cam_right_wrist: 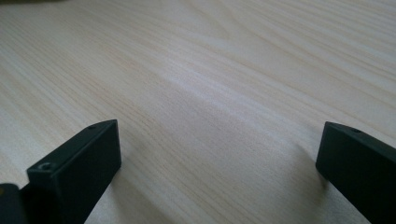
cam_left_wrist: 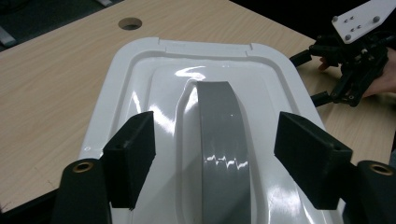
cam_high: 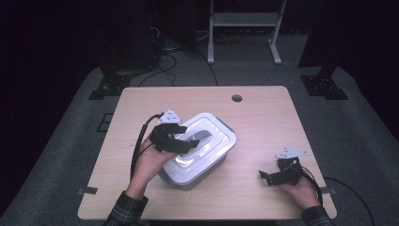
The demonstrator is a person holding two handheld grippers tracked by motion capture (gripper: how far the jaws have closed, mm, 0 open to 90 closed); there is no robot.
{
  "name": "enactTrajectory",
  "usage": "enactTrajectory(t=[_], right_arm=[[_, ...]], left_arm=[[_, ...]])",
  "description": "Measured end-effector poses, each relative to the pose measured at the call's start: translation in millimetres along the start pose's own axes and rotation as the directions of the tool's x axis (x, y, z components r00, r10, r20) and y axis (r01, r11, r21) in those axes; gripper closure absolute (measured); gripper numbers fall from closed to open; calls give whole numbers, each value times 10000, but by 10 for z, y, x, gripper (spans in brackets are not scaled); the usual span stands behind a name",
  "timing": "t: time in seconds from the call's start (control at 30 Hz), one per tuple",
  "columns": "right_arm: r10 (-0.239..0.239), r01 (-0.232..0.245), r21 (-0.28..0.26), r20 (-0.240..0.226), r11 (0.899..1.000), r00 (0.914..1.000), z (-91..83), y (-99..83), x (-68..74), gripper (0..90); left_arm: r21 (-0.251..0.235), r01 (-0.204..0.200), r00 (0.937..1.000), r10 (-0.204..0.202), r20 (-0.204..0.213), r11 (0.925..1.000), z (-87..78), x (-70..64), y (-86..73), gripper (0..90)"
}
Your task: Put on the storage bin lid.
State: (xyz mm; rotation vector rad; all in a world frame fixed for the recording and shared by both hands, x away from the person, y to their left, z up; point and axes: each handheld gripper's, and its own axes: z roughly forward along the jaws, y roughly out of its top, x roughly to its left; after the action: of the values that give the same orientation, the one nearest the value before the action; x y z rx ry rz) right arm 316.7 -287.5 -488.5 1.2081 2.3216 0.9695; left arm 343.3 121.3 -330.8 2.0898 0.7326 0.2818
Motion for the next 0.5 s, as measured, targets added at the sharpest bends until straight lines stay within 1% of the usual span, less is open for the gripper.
enactTrajectory(t=[0.1,0.17,0.27,0.33,0.4,0.5], right_arm=[[10,-10,4,-1,10000,10000,0,0,1,0],[3,-3,0,-2,10000,10000,0,0,0,0],[2,-2,0,-6,10000,10000,0,0,0,0],[-27,27,2,-36,10000,10000,4,4,-4,0],[-20,20,-1,-34,10000,10000,6,5,-4,0],[6,-6,1,-3,10000,10000,1,1,-3,0]], left_arm=[[-19,-19,10000,19,-15,10000,-61,-3,-4,189],[-170,20,10000,-21,-51,9999,-103,-8,-9,159],[-235,1,10000,-2,-57,9997,-166,-13,-23,92],[-268,12,10000,-13,-57,9996,-206,-22,-38,77],[-152,-84,9998,82,-164,9998,-251,-27,-50,22],[-212,-174,9997,171,-145,9996,-335,-32,-87,12]])
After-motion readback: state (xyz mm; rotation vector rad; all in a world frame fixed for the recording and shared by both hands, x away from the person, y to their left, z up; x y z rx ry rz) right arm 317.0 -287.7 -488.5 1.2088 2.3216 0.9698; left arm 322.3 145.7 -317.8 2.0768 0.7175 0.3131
